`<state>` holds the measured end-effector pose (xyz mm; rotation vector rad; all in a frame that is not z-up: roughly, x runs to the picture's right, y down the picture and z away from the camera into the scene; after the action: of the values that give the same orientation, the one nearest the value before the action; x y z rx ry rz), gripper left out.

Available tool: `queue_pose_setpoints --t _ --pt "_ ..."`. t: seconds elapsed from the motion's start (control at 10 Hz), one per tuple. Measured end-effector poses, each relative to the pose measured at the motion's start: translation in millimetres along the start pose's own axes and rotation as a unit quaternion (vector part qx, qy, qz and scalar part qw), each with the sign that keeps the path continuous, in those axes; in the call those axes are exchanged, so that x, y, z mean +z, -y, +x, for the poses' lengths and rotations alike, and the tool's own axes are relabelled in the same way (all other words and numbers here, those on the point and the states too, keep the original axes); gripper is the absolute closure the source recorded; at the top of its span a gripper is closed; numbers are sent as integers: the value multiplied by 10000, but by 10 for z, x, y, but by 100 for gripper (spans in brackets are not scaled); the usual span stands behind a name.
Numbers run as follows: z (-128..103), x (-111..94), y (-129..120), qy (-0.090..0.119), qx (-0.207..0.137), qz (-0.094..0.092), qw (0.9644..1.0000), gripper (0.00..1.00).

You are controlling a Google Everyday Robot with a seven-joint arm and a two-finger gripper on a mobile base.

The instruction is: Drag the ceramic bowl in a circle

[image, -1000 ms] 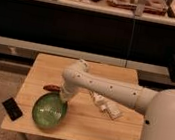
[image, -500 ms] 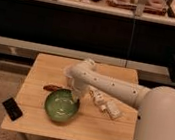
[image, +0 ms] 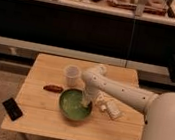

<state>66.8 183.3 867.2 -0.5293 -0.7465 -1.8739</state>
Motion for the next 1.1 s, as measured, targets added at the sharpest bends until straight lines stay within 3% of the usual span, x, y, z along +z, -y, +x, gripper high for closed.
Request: queue_pose_setpoints --t 0.3,0.5,0.8,1.1 --pt "-414 13 -140 48 115 -121 9998 83" --pt "-705 -45 -129 -38 83 -138 9999 83" --pt "-917 -180 -42 -269 8 -110 9996 83" --pt "-896 -419 366 -640 -344 26 9974 83"
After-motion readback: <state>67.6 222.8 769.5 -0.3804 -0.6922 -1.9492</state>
